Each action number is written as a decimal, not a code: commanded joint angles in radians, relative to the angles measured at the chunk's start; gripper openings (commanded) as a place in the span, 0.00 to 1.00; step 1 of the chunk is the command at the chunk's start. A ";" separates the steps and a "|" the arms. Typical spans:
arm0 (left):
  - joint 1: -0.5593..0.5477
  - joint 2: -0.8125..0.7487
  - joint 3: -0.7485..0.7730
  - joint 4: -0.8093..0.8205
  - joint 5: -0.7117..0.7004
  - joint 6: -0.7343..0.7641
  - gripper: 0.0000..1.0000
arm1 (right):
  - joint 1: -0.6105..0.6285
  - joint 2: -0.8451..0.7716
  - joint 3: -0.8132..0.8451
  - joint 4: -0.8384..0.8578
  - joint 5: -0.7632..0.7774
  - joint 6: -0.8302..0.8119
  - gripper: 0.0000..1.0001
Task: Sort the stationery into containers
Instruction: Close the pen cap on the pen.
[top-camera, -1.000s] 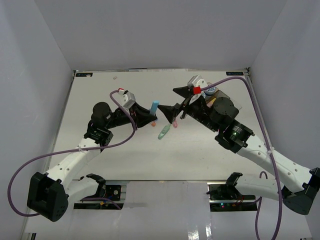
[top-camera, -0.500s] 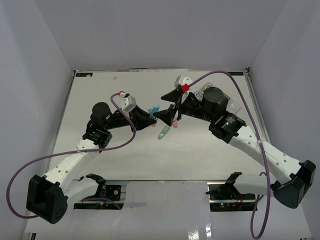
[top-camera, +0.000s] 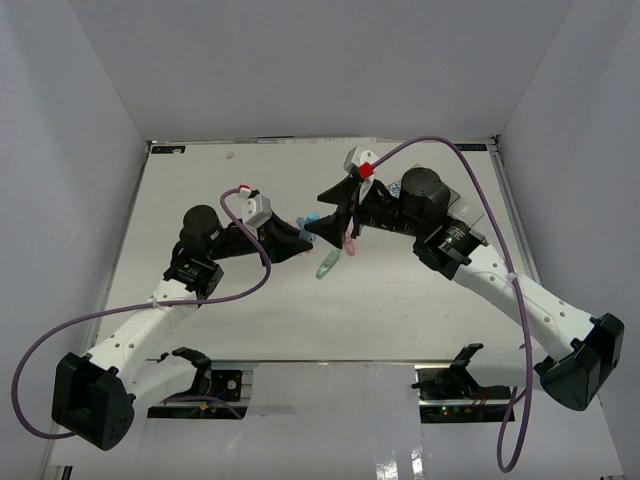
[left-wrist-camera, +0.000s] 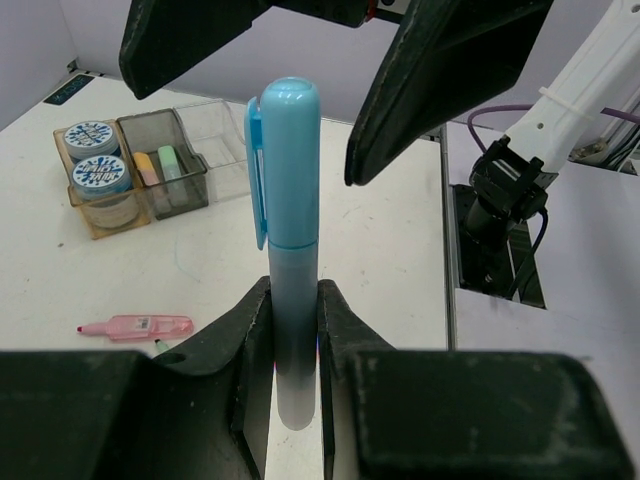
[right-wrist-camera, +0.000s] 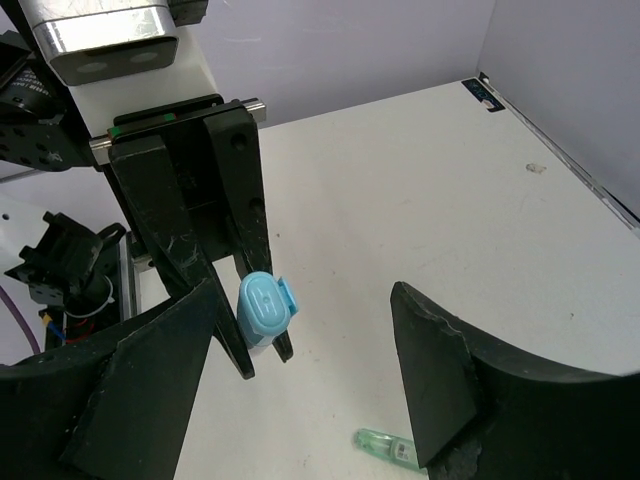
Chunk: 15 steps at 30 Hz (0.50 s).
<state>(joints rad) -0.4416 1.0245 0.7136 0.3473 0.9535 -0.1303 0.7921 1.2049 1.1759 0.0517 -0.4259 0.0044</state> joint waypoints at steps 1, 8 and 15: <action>-0.002 -0.020 0.023 0.010 0.045 0.018 0.11 | -0.008 0.008 0.054 0.027 -0.048 0.009 0.76; -0.002 -0.014 0.021 0.019 0.064 0.012 0.11 | -0.008 0.033 0.056 0.027 -0.092 0.006 0.72; -0.002 -0.014 0.018 0.032 0.067 0.005 0.11 | -0.008 0.045 0.051 0.030 -0.126 0.006 0.54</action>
<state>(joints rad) -0.4416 1.0245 0.7136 0.3489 0.9897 -0.1314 0.7864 1.2510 1.1889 0.0525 -0.5133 0.0067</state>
